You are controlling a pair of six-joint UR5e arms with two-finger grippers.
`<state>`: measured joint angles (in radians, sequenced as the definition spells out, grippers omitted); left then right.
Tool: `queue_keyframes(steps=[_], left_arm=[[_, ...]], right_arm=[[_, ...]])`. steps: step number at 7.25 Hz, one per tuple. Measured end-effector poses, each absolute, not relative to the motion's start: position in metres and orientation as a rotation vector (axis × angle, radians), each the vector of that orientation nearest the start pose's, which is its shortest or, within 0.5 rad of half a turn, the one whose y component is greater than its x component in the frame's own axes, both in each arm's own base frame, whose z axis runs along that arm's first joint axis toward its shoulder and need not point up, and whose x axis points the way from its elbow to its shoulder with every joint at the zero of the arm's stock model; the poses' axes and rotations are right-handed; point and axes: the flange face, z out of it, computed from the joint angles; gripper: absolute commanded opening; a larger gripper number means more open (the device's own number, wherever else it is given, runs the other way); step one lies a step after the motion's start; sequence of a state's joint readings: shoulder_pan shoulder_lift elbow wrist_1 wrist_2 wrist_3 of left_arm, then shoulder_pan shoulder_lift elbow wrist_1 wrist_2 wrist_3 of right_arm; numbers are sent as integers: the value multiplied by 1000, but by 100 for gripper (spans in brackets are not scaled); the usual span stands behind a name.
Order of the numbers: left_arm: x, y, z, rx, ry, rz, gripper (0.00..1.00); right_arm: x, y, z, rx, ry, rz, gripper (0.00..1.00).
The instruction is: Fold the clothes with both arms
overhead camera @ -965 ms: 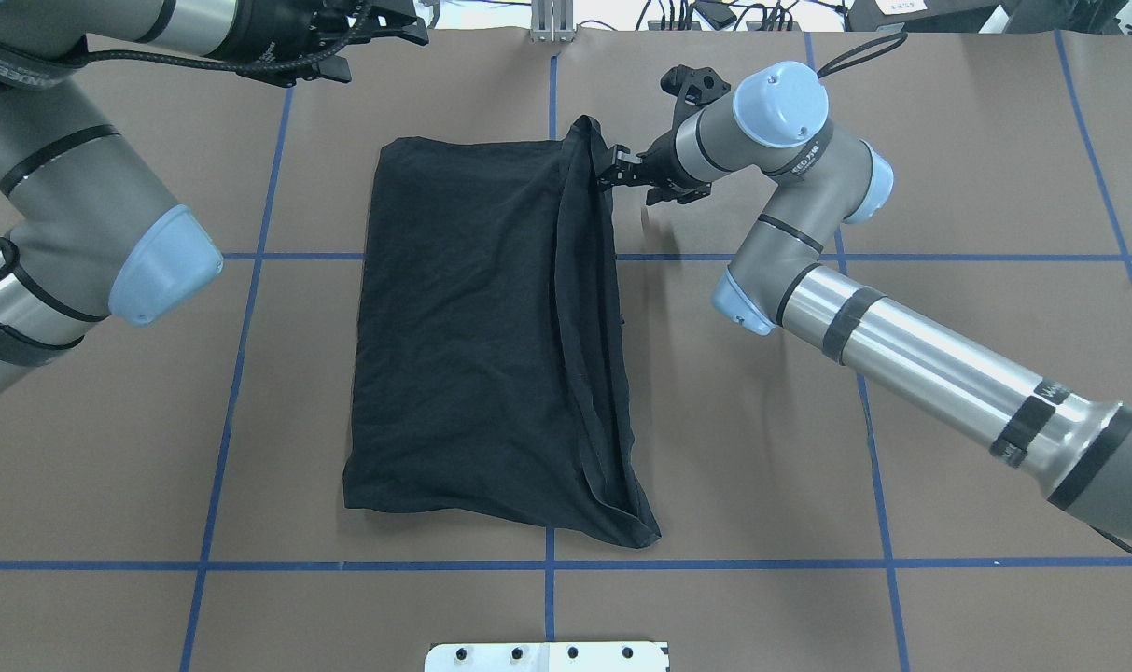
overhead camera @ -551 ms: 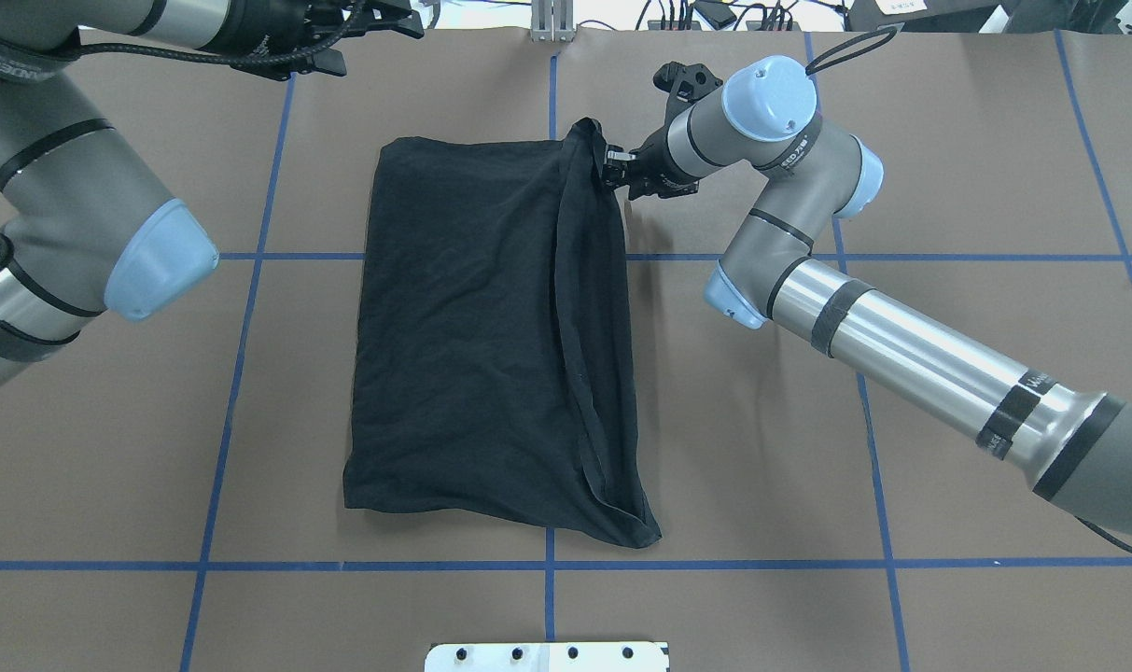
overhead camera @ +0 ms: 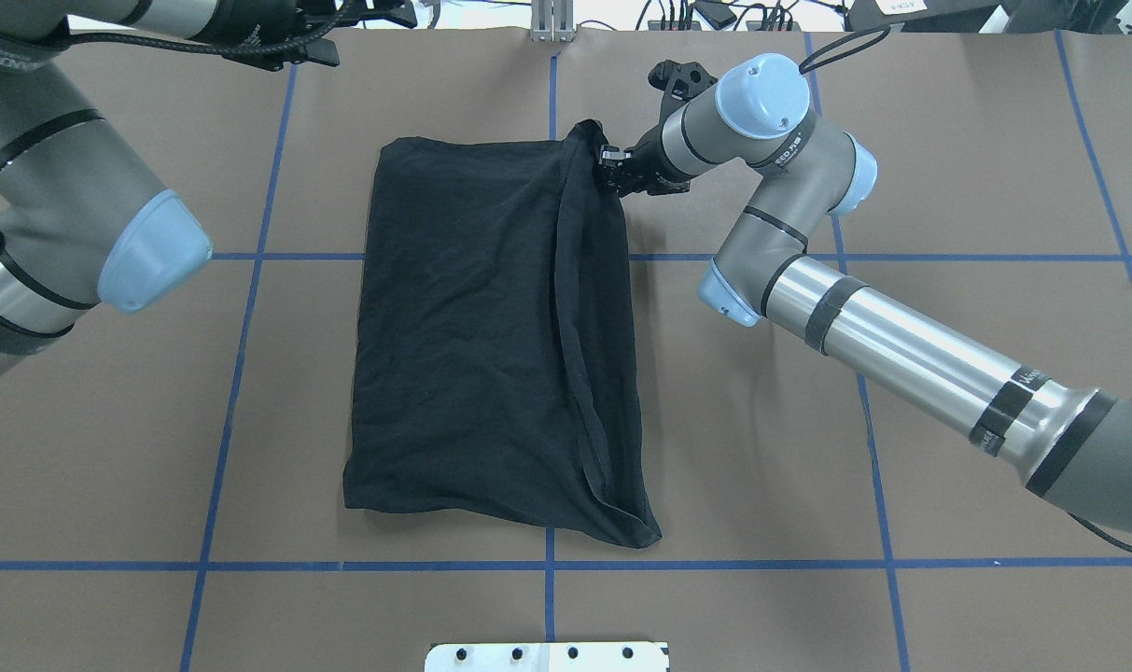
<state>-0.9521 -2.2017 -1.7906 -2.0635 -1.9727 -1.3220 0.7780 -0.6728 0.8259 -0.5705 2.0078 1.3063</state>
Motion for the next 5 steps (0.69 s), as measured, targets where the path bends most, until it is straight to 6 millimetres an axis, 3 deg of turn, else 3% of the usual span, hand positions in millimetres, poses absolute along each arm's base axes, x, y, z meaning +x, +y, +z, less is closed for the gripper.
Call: queue_keyframes(steps=[3,4,5], left_arm=[[279,-563,134,471,1280,-326,100],[279,-563,134,471,1280,-326,100],[279,-563,134,471,1280,-326,100]], right_arm=[[-523,-674,312,261,-1159,198,29],[-527,-684,308,269,-1142,198,30],[-534,-694,299,274,-1126,202,41]])
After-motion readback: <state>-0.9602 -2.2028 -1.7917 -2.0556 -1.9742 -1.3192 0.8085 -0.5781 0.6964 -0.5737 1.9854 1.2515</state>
